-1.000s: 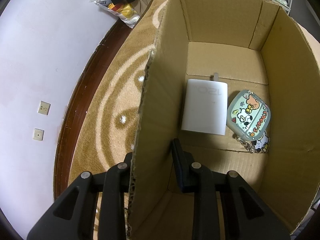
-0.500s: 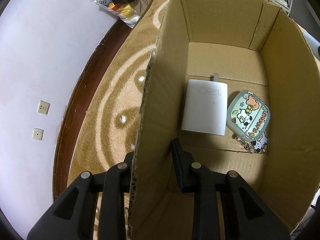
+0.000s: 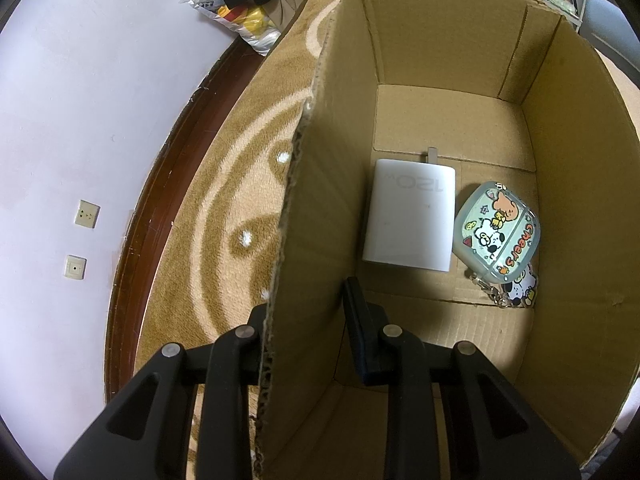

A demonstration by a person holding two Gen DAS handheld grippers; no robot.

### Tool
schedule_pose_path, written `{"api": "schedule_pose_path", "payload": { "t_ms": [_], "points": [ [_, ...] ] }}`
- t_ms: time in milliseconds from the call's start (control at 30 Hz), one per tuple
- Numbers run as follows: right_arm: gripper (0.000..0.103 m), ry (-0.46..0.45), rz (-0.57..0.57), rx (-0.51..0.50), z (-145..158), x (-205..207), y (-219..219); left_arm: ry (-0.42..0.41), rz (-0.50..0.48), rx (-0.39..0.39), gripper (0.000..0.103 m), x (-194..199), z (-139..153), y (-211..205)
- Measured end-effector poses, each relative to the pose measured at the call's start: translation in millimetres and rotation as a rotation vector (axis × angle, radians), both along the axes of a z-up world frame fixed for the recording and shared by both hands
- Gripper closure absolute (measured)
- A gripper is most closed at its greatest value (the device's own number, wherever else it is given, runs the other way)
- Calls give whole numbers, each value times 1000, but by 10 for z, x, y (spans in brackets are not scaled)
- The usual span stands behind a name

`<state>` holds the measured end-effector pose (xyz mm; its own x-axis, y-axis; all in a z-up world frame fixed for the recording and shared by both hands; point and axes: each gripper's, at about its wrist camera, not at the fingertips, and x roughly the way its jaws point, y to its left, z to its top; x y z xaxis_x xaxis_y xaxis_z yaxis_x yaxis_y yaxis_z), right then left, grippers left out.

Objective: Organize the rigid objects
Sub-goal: 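Carry the light-blue bottle into the box and release it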

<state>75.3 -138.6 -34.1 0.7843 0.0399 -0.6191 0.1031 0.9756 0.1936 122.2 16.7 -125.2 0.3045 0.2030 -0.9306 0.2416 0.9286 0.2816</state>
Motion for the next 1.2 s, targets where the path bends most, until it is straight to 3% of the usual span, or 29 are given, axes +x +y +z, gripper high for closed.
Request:
{"api": "schedule_pose_path", "payload": {
  "t_ms": [600, 767, 1033, 1067, 1100, 1200],
  "points": [
    [75, 81, 123, -118, -293, 23, 550, -15, 20, -32, 78, -12, 74, 57],
    [75, 68, 112, -161, -293, 14, 582, -14, 17, -36, 77, -12, 74, 68],
    [73, 32, 99, -146, -151, -6, 518, -15, 19, -39, 78, -6, 87, 99],
    [66, 28, 89, -146, -130, -10, 496, -15, 19, -37, 78, -5, 90, 99],
    [52, 19, 79, -150, -96, -14, 460, -14, 19, -37, 78, -9, 91, 105],
    [34, -17, 59, -139, -10, -37, 351, -11, 26, -47, 77, -19, 89, 105]
  ]
}}
